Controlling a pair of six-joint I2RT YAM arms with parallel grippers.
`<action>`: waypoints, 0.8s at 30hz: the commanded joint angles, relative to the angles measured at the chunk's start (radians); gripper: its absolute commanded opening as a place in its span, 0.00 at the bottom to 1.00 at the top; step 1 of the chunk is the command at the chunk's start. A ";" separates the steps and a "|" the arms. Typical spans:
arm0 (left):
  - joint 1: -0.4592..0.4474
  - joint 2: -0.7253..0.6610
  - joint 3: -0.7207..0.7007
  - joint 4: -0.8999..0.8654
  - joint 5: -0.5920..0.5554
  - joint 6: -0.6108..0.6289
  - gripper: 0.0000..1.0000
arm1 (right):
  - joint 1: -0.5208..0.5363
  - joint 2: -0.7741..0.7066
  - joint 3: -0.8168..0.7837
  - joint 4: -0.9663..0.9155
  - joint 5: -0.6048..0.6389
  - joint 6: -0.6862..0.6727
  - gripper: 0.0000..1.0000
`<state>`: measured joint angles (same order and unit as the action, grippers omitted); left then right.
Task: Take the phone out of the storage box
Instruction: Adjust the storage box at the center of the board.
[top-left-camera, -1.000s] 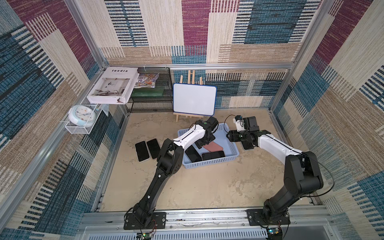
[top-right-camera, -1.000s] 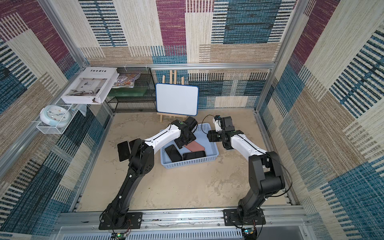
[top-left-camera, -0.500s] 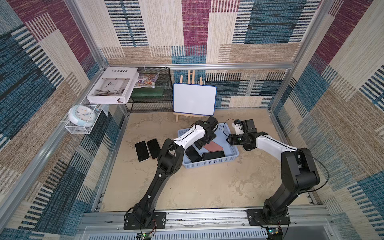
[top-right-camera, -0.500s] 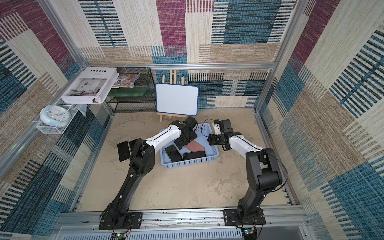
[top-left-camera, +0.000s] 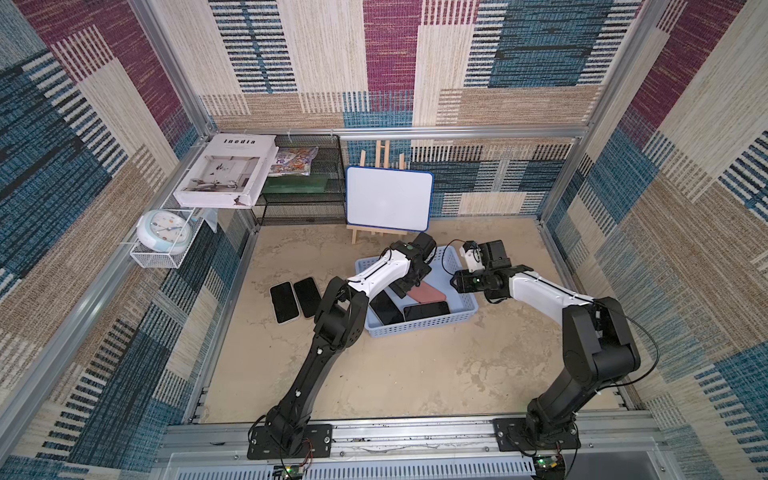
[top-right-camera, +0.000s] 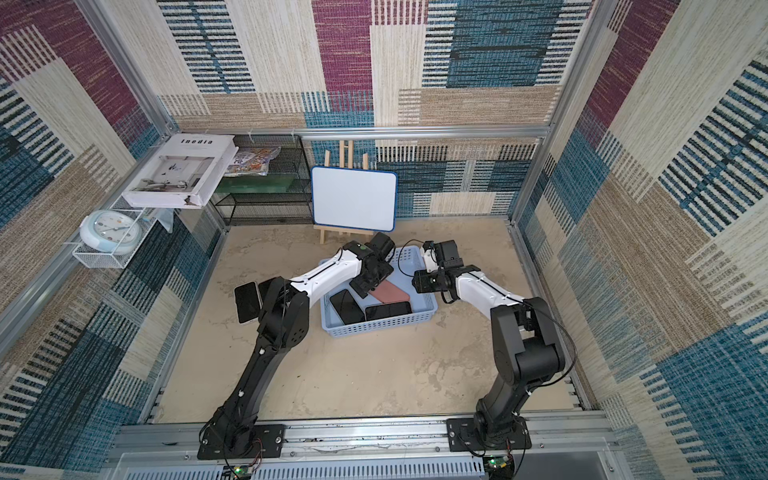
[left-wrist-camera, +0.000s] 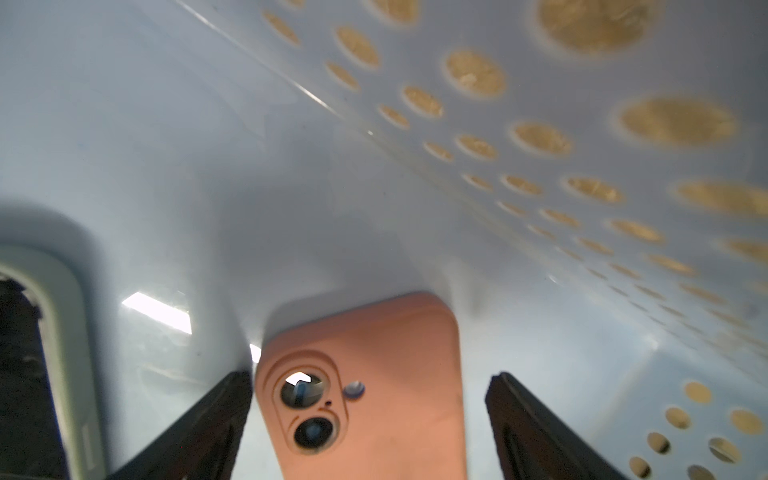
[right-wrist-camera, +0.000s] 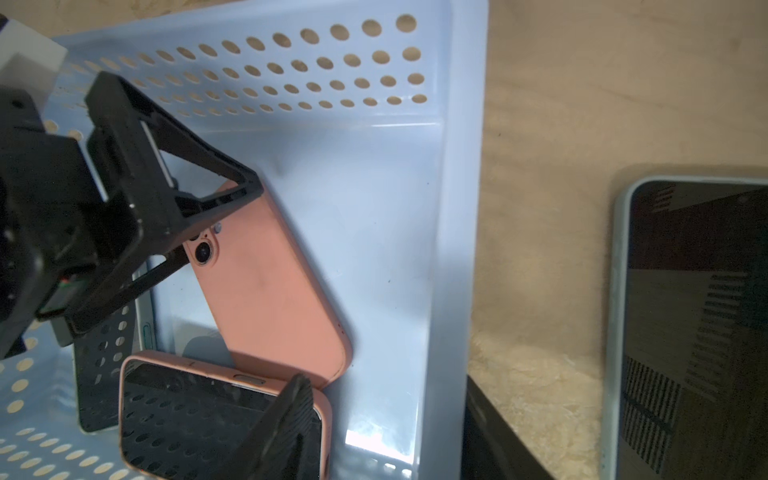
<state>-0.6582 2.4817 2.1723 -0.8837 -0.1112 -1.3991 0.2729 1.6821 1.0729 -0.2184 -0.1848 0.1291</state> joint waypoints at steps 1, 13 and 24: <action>-0.006 0.055 0.000 -0.074 0.074 -0.060 0.93 | 0.013 -0.009 -0.009 0.005 -0.001 -0.010 0.52; -0.005 0.011 -0.055 -0.092 0.054 -0.039 0.87 | 0.066 -0.058 -0.056 0.032 -0.025 0.037 0.24; 0.041 -0.076 -0.077 -0.177 -0.027 0.115 0.94 | 0.142 -0.288 -0.315 0.228 0.086 0.332 0.15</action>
<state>-0.6250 2.4119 2.1002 -0.9951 -0.1177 -1.3502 0.3912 1.4399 0.7982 -0.1055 -0.1040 0.3714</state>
